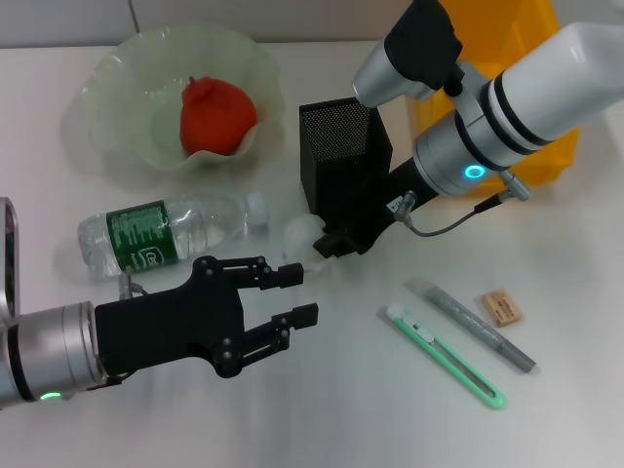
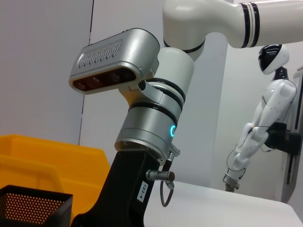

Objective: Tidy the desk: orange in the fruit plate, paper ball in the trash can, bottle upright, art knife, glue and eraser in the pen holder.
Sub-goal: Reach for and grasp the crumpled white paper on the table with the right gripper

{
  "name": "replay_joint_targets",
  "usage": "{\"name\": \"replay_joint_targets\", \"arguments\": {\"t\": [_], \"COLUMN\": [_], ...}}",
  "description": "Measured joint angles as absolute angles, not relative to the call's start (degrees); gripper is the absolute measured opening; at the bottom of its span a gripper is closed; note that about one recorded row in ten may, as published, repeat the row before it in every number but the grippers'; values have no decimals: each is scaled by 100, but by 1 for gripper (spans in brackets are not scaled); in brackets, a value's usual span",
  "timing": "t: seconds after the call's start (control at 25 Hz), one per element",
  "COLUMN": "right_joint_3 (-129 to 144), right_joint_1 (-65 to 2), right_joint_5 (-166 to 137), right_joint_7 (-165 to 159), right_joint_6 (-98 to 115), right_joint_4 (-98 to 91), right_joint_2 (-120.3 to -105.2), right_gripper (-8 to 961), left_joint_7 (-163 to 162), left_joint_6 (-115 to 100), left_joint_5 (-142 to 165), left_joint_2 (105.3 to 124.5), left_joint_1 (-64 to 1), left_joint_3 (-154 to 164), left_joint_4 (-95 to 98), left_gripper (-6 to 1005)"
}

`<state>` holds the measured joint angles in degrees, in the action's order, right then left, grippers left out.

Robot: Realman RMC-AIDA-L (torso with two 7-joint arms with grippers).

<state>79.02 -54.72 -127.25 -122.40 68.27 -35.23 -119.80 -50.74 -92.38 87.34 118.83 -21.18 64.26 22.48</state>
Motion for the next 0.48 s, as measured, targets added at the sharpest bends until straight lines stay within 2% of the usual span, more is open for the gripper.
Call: {"name": "replay_joint_targets", "arguments": {"t": [0.32, 0.48], "right_joint_3": [8110, 8112], "right_joint_1": [-5062, -4966], "right_joint_5": [-12697, -12668], "right_joint_7": [-12239, -12239], "right_joint_6": [6843, 6849], "right_joint_4": [-4110, -4216], "right_joint_2": [-11980, -11971], "right_gripper": [129, 94], "left_joint_7": [-4988, -4987], "left_joint_6": [-9228, -9228], "left_joint_5": [8730, 8727], "left_joint_2": [11883, 11883], "left_joint_1": [-2143, -2166], "left_joint_3": [6424, 6424], "left_joint_4": [2241, 2234], "left_gripper": [427, 427]}}
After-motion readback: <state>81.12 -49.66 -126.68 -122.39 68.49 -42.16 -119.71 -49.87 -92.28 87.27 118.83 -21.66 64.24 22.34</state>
